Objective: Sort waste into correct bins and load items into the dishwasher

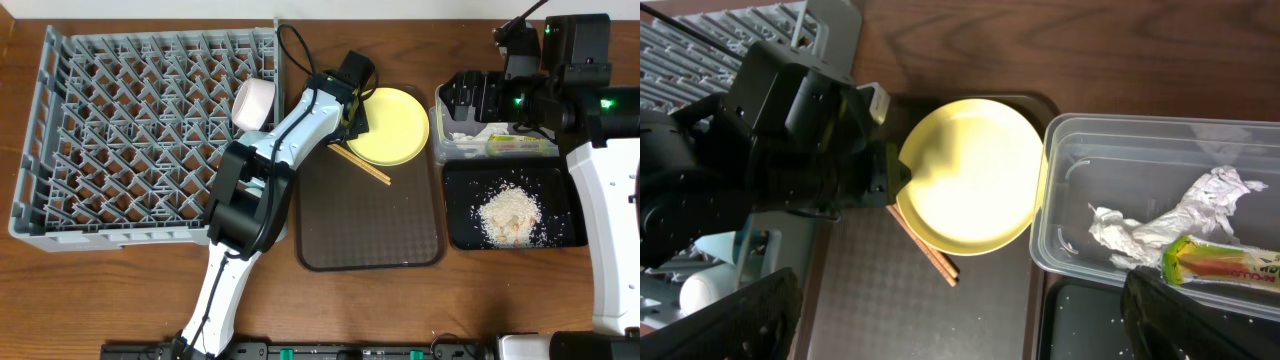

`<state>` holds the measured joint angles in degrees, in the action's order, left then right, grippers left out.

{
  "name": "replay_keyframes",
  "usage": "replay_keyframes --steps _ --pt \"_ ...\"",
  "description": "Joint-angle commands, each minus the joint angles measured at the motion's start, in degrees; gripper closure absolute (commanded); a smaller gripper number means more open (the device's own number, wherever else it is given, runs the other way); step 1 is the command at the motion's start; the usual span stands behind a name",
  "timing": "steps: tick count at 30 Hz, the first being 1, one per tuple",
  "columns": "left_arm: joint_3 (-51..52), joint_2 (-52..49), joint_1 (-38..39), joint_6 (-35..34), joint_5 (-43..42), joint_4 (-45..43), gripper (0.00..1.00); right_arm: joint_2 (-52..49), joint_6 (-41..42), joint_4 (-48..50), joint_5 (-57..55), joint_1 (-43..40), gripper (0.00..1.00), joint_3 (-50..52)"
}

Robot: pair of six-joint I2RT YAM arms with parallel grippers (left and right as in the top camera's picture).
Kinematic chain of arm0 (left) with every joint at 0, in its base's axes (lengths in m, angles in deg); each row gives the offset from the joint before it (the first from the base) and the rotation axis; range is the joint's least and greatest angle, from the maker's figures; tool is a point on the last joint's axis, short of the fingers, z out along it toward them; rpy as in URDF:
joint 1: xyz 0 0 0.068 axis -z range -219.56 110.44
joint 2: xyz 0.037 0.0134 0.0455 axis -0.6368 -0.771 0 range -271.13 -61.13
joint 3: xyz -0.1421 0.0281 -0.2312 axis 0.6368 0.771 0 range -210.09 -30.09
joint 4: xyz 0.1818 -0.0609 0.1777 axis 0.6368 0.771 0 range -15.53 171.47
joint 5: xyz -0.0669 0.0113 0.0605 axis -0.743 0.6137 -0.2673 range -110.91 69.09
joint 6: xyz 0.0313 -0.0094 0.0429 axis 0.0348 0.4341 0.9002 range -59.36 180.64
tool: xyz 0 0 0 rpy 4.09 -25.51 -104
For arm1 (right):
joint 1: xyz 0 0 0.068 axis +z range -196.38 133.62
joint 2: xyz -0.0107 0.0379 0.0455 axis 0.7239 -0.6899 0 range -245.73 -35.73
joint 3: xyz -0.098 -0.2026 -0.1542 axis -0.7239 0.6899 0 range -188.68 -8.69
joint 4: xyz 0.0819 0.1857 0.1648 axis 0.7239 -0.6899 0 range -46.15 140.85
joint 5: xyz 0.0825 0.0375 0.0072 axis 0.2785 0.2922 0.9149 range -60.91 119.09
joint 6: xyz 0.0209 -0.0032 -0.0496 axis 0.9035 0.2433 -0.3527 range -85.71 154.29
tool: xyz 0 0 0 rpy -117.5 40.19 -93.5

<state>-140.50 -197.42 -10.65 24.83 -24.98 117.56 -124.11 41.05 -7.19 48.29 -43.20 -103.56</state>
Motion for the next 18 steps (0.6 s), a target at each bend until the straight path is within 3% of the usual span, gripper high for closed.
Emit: replay_keyframes --steps 1,18 --pt "1.8 0.5 0.2 -0.1 0.7 1.1 0.93 -0.1 -0.2 -0.1 -0.3 -0.1 0.01 -0.6" --pt "1.7 6.4 0.0 -0.1 0.2 1.4 0.93 -0.1 -0.2 -0.1 -0.3 -0.1 0.01 -0.6"
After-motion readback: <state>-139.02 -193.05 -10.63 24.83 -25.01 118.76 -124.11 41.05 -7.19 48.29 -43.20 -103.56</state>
